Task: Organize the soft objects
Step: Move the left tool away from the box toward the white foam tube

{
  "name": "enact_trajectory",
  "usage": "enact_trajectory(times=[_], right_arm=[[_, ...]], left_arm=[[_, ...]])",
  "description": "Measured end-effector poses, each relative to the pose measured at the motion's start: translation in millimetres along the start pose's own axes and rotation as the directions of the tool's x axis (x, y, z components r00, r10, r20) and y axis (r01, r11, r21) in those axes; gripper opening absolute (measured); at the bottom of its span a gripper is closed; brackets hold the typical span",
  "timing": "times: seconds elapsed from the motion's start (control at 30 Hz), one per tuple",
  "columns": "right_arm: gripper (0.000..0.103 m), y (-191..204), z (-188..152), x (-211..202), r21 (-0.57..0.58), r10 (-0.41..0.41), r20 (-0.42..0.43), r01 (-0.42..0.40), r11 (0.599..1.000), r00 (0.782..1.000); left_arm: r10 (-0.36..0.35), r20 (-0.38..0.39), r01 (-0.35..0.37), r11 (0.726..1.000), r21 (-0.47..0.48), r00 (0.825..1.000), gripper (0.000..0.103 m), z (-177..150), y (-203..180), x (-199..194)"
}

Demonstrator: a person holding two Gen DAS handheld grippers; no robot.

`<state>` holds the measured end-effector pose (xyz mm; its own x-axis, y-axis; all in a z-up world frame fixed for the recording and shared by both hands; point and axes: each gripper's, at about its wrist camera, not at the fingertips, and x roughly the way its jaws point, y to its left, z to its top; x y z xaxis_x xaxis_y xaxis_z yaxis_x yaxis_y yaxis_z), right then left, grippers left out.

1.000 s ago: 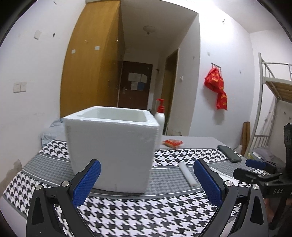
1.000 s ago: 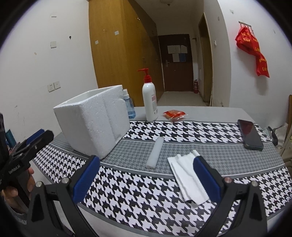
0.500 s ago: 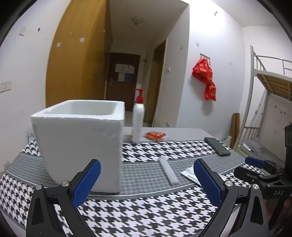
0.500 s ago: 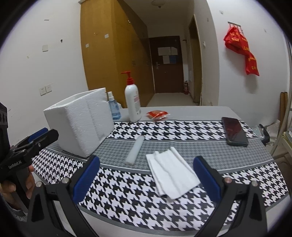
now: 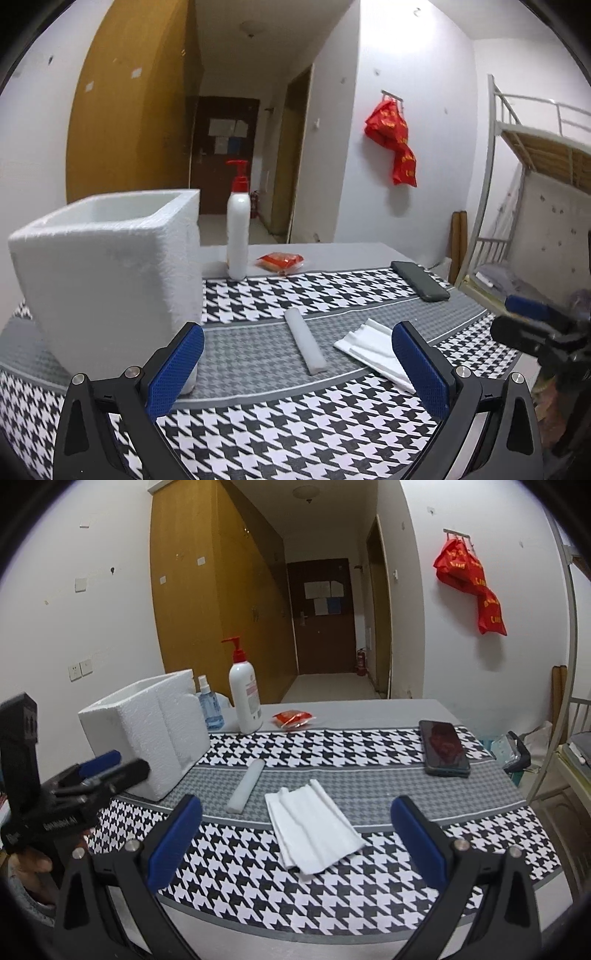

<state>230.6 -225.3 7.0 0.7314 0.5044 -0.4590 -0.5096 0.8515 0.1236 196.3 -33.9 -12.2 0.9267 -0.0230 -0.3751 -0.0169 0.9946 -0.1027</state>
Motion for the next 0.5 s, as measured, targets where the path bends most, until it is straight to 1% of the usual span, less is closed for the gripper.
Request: enact_trajectory(times=[0.07,0.13,0.23,0.33,0.5], right_arm=[[0.103,0,2,3,-0.006,0.001,-0.010,-0.001,1.000,1.000],[0.103,0,4,5,-0.021,-0.002,-0.022,0.001,1.000,1.000],[0.103,-1,4,7,-0.033,0.013,-0.028,-0.014,0.999,1.000],[0.103,-3,3,11,-0.039,0.018,-0.039,-0.019,0.999,0.999],[0.103,-9,-2,18,-0.034,0.034,-0.057,-0.036,0.999,0.998]], left_arm=[[0.006,0.004,-0.006,1.000,0.010,1.000,0.102,0,-3,2],[-0.005,-0.004,0.005,1.000,0.009,1.000,0.102,0,-4,4],[0.000,-0.005,0.000,1.000,0.004,1.000,0.102,0,-3,7],[-0.006,-0.025,0.006,1.000,-0.002,1.000,0.102,2,-2,12],[-0.038,-0.067,0.037,0.999,-0.024,0.997,0.102,4,-2,21]])
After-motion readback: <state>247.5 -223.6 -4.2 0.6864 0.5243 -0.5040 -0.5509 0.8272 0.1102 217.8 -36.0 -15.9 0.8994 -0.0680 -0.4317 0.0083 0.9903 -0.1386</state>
